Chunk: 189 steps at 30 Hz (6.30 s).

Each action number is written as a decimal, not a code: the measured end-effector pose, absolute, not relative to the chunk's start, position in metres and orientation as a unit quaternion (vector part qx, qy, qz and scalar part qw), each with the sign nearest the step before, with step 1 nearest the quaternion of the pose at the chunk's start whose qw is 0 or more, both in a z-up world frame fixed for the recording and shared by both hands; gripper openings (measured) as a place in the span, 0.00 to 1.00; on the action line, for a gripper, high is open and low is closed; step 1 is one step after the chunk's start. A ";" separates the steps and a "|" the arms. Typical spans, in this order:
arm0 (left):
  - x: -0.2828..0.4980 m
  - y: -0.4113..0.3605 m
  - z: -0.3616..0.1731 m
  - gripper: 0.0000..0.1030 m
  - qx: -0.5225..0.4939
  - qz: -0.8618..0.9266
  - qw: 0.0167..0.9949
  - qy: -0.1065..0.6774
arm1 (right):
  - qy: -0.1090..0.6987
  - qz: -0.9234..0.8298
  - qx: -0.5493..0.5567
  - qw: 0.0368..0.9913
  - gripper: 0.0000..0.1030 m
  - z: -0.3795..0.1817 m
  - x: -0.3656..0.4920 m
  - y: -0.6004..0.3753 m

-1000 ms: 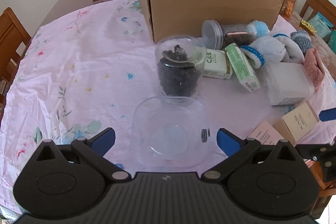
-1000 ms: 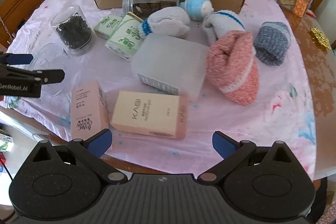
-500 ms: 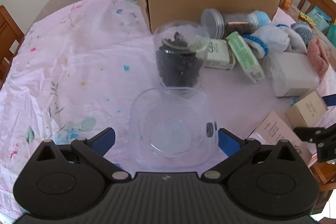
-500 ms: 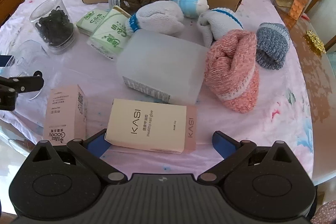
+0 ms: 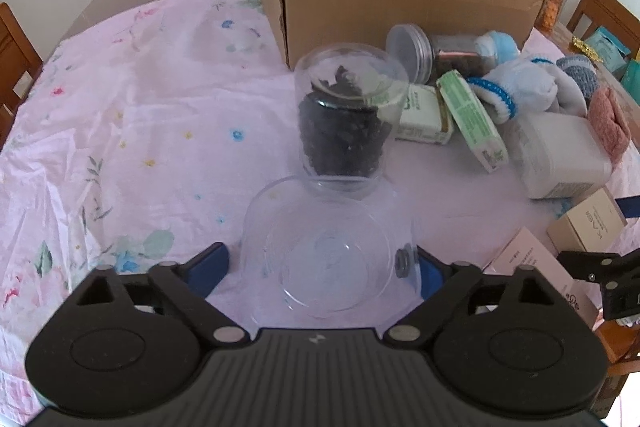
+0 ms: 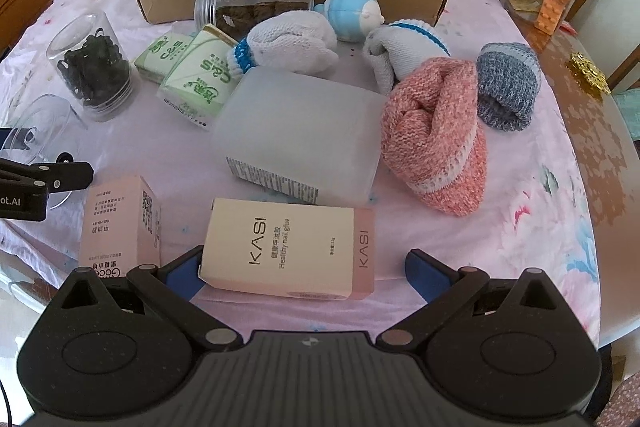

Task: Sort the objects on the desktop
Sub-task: 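Close left tool on the clear bowl while right tool grasps the KASI box, then carry both items over the cardboard box and open both tools to drop them, then withdraw both tools from the cardboard box back over the table, then grasp the pink Miss Goodev box with left tool while right tool moves toward the blue-gray sock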

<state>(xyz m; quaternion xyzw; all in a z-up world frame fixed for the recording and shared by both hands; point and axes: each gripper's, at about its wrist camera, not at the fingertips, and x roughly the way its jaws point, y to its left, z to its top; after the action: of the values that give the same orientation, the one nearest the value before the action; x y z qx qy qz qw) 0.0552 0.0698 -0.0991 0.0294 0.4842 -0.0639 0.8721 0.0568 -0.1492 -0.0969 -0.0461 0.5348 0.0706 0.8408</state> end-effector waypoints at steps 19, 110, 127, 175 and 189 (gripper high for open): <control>0.054 0.074 -0.095 0.74 0.042 -0.098 0.875 0.472 | 0.541 0.067 -0.054 0.836 0.86 -0.088 0.059 -0.136; 0.213 0.031 0.028 0.85 0.078 -0.083 0.908 0.402 | 0.370 0.218 -0.144 0.892 1.00 0.046 0.210 -0.171; 0.092 0.040 0.027 0.91 0.087 -0.141 0.905 0.393 | 0.402 0.223 -0.144 0.876 1.00 0.031 0.112 -0.162; -0.010 0.002 -0.077 0.91 0.145 -0.253 0.854 0.431 | 0.488 0.164 -0.081 0.854 1.00 -0.055 0.013 -0.142; 0.009 -0.031 -0.094 0.91 0.150 -0.277 0.849 0.425 | 0.477 0.102 -0.007 0.873 1.00 -0.044 0.005 -0.197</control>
<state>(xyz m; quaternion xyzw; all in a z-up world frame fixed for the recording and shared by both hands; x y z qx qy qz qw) 0.0088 -0.0314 -0.0941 0.1497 0.4249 -0.2773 0.8486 0.0048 -0.1967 -0.0435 -0.0065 0.4772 0.1022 0.8728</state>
